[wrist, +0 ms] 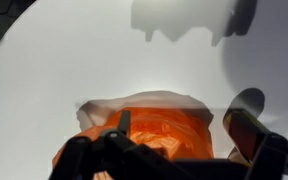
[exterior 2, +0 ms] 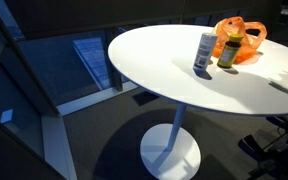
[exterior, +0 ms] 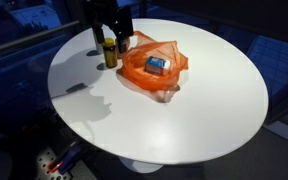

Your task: Remove the blue and white packet from the plastic bag

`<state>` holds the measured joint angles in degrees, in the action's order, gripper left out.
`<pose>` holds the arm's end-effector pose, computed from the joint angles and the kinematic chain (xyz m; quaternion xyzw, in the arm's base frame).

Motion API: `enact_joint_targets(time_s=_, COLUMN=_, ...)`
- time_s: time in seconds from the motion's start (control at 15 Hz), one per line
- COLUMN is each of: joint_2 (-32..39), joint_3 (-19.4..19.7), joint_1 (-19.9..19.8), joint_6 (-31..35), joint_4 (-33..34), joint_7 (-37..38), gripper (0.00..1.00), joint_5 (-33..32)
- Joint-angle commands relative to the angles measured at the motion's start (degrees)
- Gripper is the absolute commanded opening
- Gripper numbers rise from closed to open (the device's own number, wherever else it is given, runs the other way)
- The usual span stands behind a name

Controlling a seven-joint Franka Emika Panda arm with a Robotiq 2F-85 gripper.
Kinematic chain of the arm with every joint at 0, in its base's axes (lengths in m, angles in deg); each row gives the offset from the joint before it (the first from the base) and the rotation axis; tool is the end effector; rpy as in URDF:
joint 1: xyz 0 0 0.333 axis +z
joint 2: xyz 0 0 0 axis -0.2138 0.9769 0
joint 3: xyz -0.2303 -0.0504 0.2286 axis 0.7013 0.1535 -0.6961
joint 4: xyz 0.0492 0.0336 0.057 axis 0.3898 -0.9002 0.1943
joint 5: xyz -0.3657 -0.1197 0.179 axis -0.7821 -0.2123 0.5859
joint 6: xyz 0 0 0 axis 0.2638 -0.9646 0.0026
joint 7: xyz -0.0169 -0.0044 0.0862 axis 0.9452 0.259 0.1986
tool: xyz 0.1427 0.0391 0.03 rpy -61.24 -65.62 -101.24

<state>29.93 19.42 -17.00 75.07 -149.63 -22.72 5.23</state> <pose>0.4516 -0.0775 0.3444 0.9981 -0.0227 -0.0280 0.0504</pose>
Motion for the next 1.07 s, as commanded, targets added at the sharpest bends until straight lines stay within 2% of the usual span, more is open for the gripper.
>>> enact_joint_targets(time_s=0.0, joint_2=3.2, joint_3=-0.8, joint_1=-0.5, joint_6=2.0, joint_4=3.4, joint_7=6.7, gripper=1.00, joint_5=0.2)
enact_joint_targets(time_s=0.67, joint_2=15.1, joint_3=0.5, joint_1=-3.9, joint_6=9.8, joint_4=11.4, joint_7=28.3, gripper=1.00, joint_5=-7.5)
enact_joint_targets(time_s=1.0, joint_2=21.5, joint_3=2.8, joint_1=-3.1, joint_6=12.5, joint_4=15.1, joint_7=38.4, gripper=1.00, joint_5=-9.4)
